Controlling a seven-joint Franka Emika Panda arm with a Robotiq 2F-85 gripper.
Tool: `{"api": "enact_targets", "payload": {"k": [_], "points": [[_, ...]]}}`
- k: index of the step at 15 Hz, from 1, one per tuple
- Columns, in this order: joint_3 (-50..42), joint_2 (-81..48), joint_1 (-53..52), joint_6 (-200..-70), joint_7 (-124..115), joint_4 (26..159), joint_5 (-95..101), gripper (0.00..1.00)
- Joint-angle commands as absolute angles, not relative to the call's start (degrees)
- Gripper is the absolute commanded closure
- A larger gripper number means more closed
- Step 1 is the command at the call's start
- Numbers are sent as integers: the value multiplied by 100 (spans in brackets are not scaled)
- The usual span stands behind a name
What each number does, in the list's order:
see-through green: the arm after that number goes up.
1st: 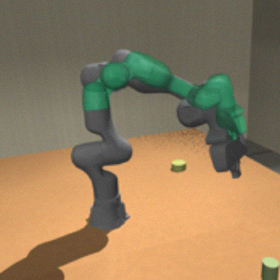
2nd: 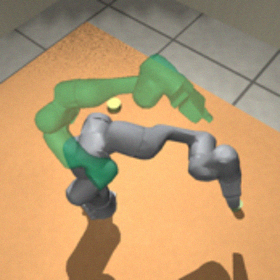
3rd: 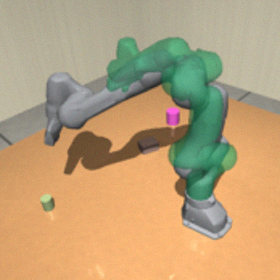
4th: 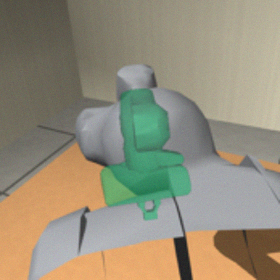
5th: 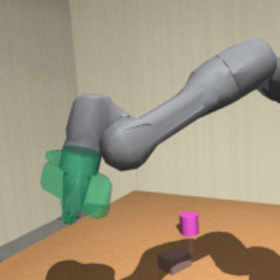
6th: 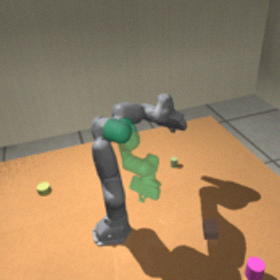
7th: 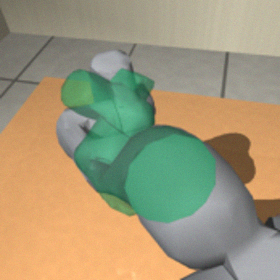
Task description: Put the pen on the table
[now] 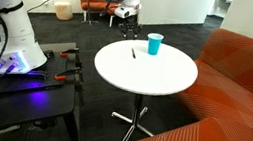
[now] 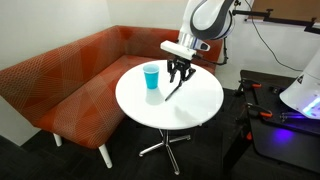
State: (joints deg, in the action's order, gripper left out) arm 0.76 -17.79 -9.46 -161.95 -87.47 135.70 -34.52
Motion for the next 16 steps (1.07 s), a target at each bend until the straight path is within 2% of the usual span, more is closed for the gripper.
{"api": "enact_targets", "payload": {"k": [1, 4, 16], "points": [[66, -1749, -884, -15954, -9117, 13462, -3190, 19], [131, -1671, -860, -15960, -9183, 13515, -3215, 1], [296, -850, -923, -16166, -9167, 14267, -3295, 0]]}}
